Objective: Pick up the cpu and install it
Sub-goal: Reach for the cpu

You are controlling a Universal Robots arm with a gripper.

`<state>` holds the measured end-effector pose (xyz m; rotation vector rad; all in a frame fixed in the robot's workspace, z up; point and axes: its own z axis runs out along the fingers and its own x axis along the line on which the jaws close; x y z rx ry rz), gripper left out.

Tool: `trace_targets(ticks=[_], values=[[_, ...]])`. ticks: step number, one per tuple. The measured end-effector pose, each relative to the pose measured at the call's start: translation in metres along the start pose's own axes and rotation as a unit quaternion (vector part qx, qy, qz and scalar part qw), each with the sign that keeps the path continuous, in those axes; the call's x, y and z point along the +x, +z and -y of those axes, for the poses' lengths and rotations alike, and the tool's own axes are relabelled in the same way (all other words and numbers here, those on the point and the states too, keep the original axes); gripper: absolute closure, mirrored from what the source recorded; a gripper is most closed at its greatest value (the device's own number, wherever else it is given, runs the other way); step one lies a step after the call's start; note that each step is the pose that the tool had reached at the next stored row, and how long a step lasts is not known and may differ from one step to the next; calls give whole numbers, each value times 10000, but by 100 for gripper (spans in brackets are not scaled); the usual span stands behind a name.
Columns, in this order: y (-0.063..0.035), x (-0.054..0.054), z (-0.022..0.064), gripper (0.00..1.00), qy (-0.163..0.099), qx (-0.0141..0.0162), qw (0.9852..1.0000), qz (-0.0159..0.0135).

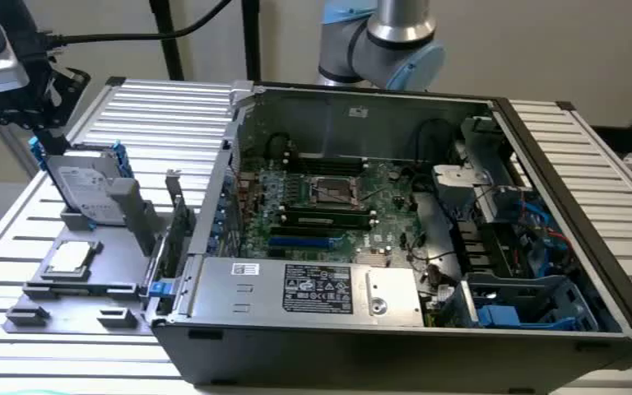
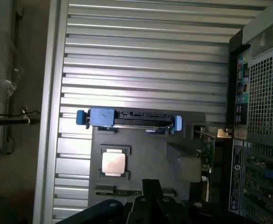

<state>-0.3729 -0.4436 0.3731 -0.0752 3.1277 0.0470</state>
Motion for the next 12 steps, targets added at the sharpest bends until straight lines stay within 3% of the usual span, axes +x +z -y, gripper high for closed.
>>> trace_targets(ticks=[12], values=[[0, 0, 0, 89, 0, 0, 10000, 0]])
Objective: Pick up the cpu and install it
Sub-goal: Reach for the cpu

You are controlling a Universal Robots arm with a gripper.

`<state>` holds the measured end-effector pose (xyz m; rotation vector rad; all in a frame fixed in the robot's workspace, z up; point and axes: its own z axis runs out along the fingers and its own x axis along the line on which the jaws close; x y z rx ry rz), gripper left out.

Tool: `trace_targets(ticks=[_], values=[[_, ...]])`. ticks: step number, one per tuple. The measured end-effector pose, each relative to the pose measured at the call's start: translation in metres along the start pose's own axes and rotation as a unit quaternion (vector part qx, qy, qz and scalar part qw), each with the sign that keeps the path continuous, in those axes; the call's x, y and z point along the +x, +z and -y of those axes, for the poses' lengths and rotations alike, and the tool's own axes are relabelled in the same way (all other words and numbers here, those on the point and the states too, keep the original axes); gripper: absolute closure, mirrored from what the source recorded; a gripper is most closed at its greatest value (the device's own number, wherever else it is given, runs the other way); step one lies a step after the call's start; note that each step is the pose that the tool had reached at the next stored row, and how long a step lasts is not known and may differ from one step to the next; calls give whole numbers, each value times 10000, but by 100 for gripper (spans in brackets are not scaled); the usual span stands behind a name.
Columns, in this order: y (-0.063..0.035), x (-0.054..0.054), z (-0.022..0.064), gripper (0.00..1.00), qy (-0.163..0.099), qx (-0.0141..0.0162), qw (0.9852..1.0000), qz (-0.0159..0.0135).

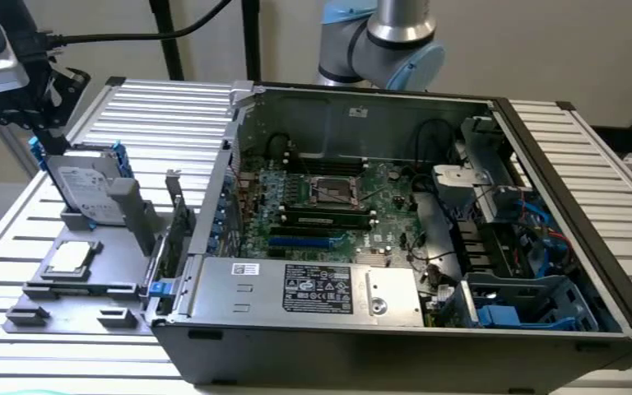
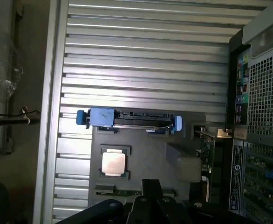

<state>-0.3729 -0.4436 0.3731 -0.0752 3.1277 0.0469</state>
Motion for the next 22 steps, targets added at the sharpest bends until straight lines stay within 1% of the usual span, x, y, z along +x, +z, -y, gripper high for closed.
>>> trace_targets(ticks=[2, 5, 9, 13, 16, 17, 20, 21, 22], values=[[0, 1, 1, 89, 0, 0, 10000, 0], [0, 82, 13, 89, 1, 0, 10000, 3], [13, 260, 29, 89, 0, 1, 10000, 6], [74, 444, 24, 89, 1, 4, 10000, 6], [127, 572, 20, 89, 4, 15, 10000, 5], [144, 592, 20, 89, 8, 19, 10000, 6], [164, 601, 28, 89, 14, 22, 10000, 6], [165, 602, 32, 88, 15, 22, 10000, 6], [165, 602, 38, 83, 15, 23, 10000, 5]])
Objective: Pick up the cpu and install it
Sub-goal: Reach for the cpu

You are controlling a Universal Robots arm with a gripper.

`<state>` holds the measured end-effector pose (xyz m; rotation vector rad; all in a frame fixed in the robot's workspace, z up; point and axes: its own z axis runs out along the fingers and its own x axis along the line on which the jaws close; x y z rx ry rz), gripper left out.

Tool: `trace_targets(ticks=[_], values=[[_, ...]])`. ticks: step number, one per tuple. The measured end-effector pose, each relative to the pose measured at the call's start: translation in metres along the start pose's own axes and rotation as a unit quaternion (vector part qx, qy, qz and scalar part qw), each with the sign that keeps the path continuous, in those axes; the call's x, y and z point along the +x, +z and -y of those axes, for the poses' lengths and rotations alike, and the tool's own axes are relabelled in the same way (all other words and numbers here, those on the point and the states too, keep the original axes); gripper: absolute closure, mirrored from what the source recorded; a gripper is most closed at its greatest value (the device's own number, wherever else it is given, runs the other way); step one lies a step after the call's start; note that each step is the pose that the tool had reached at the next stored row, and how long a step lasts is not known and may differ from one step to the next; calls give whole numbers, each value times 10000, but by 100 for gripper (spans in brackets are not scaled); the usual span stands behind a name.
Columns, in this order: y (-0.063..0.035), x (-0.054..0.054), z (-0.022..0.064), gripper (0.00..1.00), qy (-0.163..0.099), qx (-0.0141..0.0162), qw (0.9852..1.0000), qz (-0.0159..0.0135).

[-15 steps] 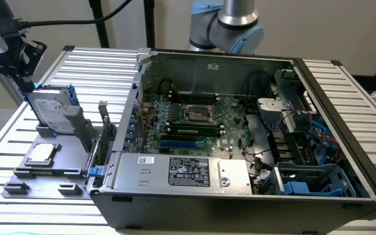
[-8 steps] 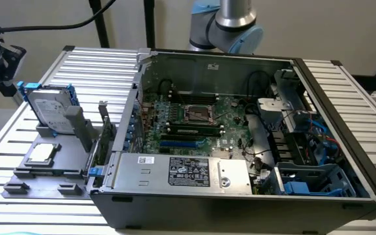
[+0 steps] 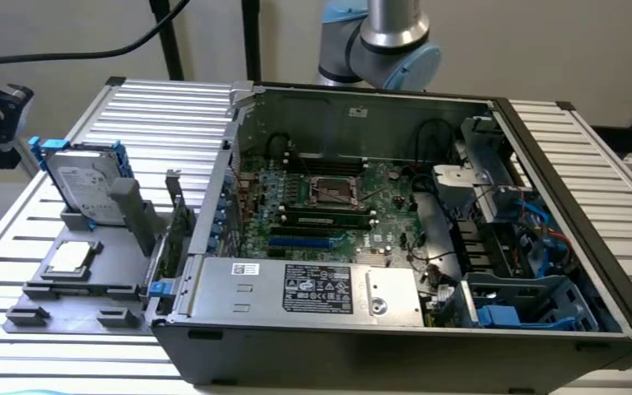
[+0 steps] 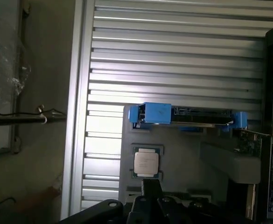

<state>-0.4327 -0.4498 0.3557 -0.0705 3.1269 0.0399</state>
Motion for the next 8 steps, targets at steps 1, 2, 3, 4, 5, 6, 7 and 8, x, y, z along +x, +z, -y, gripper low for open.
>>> trace_targets(ticks=[1, 2, 3, 4, 5, 6, 7, 8], values=[[0, 0, 2, 76, 0, 0, 10000, 1], [0, 0, 2, 76, 0, -1, 10000, 1], [0, 0, 2, 70, 0, 0, 10000, 1], [1, -1, 3, 64, 0, 0, 10000, 1], [5, -3, 4, 64, 0, -1, 10000, 1], [10, -12, 6, 58, 1, -1, 10000, 1], [18, -22, 11, 53, 3, -1, 10000, 1], [32, -31, 17, 53, 7, -1, 10000, 2]])
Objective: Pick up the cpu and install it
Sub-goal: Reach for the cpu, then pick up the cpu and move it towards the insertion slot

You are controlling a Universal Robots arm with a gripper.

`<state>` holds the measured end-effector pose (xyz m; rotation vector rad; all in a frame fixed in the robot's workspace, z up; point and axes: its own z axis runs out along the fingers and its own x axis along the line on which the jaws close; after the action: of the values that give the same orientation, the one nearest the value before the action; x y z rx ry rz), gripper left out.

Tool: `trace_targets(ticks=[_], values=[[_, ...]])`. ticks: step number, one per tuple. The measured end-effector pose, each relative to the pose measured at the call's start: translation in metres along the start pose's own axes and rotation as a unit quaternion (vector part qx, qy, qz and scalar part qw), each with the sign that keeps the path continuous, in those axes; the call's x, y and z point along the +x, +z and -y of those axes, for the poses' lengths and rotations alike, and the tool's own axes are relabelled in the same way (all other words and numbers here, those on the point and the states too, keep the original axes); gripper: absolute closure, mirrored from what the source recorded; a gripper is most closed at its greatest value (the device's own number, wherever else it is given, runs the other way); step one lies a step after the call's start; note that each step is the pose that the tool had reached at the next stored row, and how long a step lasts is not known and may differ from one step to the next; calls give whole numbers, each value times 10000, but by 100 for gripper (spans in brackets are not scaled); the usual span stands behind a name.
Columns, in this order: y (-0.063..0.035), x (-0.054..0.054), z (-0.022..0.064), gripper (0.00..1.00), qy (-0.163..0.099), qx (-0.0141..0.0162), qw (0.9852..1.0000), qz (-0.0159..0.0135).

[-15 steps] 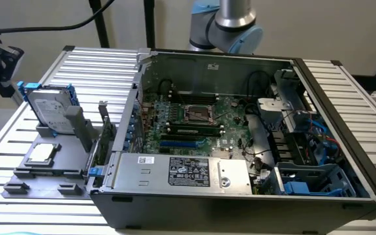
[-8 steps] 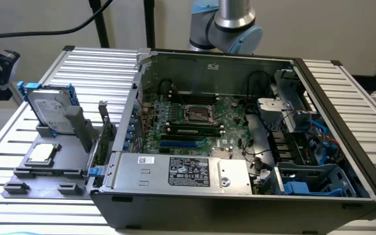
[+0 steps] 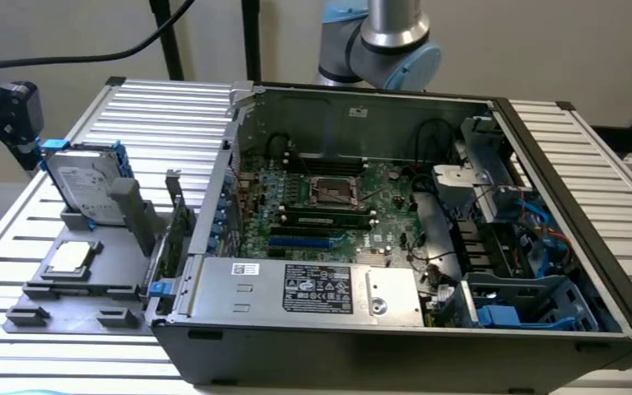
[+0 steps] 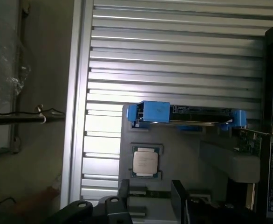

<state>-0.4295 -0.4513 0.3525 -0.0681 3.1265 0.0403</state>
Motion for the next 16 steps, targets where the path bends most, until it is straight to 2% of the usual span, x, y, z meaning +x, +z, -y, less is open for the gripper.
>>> trace_targets(ticks=[1, 6, 11, 13, 16], values=[[17, -4, 11, 46, 5, 1, 10000, -1], [106, 0, 112, 46, 19, 1, 10000, 4], [196, -27, 143, 44, 25, 1, 10000, 4], [233, -39, 153, 33, 27, 1, 10000, 5], [287, -48, 164, 27, 29, 1, 10000, 5]])
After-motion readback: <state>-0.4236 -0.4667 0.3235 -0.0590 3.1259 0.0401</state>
